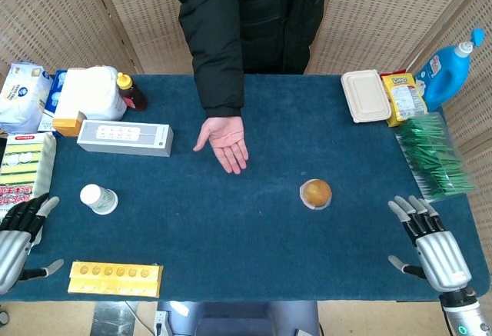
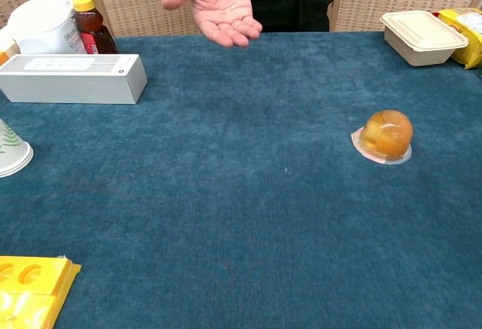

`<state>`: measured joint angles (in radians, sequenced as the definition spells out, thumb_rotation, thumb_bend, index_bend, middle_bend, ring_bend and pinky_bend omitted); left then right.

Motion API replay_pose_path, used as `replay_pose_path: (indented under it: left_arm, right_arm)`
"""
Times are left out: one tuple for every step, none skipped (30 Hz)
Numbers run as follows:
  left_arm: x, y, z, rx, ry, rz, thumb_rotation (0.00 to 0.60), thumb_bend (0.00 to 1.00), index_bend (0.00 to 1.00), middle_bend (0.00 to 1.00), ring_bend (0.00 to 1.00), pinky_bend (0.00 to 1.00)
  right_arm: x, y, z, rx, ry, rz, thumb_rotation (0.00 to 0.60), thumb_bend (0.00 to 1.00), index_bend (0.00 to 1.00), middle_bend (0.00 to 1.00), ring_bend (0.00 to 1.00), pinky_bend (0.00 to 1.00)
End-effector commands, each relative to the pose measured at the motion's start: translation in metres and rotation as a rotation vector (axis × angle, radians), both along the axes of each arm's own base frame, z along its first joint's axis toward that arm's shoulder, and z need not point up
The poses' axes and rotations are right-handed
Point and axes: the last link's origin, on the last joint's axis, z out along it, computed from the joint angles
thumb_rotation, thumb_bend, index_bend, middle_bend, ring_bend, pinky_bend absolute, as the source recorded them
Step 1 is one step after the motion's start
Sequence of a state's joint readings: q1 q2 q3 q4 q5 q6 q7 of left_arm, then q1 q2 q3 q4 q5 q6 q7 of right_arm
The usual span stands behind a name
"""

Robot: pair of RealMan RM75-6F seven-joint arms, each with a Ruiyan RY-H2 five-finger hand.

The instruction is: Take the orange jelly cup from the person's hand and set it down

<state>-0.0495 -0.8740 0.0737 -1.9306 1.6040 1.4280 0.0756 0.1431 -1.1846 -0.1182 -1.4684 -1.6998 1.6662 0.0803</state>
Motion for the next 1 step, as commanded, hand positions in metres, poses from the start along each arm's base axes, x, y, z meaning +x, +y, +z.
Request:
replay_pose_path:
  left_arm:
    - [0.0007,-0.0012,-0.0018,0.002,0.004,0.0,0.6,0.08,0.0,0.0,0.0,0.04]
  right_arm:
    - [-0.0014,0.0044,0.0028,-0.011,0.012,0.009,0.6,0.07,0.03,0.04,0.0,0.04]
